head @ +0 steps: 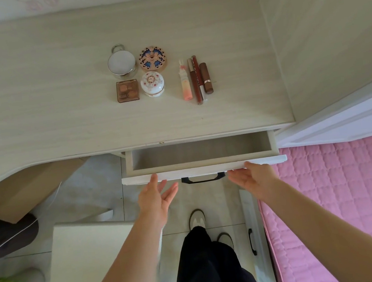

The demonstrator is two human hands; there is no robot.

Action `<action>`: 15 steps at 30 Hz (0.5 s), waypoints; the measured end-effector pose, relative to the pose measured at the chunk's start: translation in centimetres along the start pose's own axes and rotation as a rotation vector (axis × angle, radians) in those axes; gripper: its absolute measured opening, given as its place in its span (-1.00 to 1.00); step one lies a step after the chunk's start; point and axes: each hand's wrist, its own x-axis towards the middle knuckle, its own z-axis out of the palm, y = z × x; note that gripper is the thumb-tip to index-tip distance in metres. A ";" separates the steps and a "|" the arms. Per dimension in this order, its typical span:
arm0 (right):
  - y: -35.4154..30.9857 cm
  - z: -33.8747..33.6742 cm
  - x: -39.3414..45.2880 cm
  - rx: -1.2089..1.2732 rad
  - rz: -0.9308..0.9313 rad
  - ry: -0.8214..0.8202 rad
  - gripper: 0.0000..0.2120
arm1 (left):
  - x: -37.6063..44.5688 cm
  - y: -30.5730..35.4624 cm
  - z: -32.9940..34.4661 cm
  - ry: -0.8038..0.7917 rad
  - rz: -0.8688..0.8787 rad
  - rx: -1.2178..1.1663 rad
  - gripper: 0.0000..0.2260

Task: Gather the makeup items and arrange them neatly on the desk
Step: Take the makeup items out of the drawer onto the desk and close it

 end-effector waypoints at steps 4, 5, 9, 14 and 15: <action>0.0 0.4 0.0 -0.001 -0.015 -0.016 -0.71 | 0.3 1.0 0.5 -0.032 -0.060 -0.114 -0.58; -0.1 0.5 0.0 -0.006 -0.018 -0.015 -0.70 | 0.4 1.2 0.7 -0.040 -0.063 -0.120 -0.57; -1.1 1.5 0.2 -0.017 -0.020 0.016 -0.72 | 1.0 2.0 1.5 -0.057 -0.072 -0.124 -0.58; -2.3 2.9 0.9 -0.048 -0.058 0.021 -0.82 | 1.7 3.3 2.7 -0.078 -0.067 -0.119 -0.57; -2.5 3.2 1.0 -0.056 -0.068 0.019 -0.84 | 1.9 3.5 2.9 -0.087 -0.062 -0.115 -0.57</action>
